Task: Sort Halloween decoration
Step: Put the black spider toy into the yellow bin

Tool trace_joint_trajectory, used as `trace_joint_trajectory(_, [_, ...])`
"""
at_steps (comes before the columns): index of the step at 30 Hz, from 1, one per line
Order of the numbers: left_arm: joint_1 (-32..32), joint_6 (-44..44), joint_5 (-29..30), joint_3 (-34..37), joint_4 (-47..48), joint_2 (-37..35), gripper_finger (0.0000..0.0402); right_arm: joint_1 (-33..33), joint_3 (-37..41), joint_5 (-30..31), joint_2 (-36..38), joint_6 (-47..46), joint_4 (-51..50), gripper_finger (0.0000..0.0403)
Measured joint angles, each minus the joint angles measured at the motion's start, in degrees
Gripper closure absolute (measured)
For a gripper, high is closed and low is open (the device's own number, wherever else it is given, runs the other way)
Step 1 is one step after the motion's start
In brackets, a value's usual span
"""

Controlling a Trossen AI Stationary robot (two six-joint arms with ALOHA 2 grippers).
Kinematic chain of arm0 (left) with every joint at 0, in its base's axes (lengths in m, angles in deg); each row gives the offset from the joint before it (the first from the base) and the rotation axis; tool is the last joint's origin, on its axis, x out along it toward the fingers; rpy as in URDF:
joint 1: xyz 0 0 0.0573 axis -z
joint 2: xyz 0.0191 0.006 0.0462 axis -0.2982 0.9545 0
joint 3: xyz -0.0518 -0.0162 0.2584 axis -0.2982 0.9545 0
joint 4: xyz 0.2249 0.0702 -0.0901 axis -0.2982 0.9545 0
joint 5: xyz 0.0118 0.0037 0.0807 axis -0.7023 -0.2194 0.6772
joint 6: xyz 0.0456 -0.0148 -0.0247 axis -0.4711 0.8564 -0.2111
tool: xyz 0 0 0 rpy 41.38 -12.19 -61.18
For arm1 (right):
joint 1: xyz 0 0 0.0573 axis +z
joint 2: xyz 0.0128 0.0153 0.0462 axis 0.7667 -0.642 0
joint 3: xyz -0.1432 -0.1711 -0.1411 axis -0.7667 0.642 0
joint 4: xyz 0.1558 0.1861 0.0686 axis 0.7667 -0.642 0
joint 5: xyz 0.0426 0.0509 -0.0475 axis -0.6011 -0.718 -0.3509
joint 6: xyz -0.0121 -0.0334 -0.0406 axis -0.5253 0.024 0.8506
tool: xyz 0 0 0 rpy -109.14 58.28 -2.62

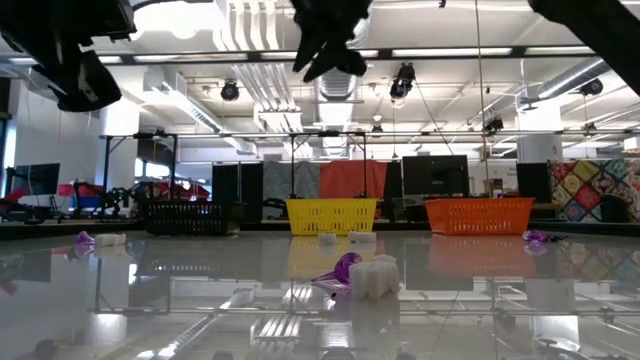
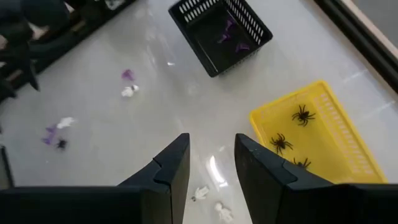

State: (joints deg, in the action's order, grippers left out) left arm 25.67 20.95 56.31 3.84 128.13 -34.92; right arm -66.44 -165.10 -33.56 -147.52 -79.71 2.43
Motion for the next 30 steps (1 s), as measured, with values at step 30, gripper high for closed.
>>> trace_joint_trajectory(30, [26.79,12.53,10.73,-0.56,-16.15,29.95,0.0294,8.39,0.15,13.42,7.17,-7.69,-18.34,0.0284])
